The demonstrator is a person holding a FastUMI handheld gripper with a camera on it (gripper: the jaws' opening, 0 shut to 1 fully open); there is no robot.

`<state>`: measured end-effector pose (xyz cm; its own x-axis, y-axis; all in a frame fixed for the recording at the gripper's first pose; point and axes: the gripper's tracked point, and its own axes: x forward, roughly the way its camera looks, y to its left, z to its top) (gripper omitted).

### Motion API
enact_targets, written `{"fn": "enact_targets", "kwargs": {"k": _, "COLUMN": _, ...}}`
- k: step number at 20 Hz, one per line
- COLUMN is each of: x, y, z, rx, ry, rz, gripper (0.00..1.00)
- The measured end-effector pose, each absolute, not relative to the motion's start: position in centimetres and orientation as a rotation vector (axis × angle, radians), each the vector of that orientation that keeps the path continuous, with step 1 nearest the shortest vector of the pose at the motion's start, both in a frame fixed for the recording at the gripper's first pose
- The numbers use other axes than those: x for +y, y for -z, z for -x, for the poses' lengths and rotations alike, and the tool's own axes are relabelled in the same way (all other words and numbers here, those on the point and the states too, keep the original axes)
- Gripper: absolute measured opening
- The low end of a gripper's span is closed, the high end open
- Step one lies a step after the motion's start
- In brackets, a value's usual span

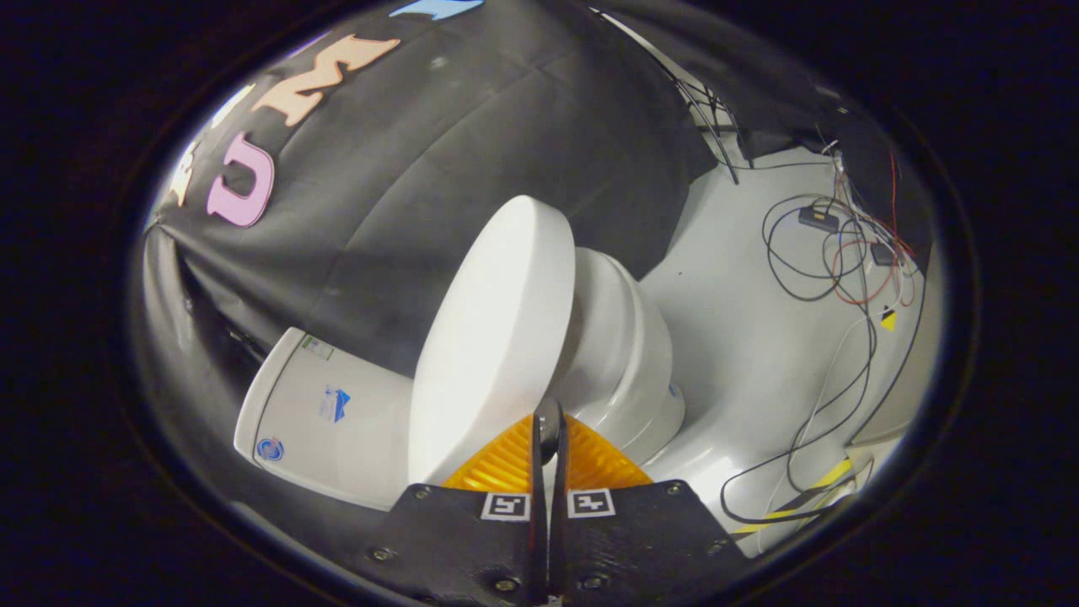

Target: Open the toilet lid.

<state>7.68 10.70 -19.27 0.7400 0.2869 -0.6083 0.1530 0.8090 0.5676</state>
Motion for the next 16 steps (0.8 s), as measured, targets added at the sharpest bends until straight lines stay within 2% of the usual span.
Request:
{"fn": "enact_targets", "kwargs": {"k": 12, "x": 13.8, "y": 12.5, "z": -7.5, "rx": 0.601, "ry": -0.178, "rz": -0.365, "gripper": 0.03}}
{"fn": "enact_targets", "kwargs": {"k": 16, "x": 14.3, "y": 11.7, "z": -7.1, "rx": 0.609, "ry": -0.176, "rz": -0.286, "gripper": 0.04}}
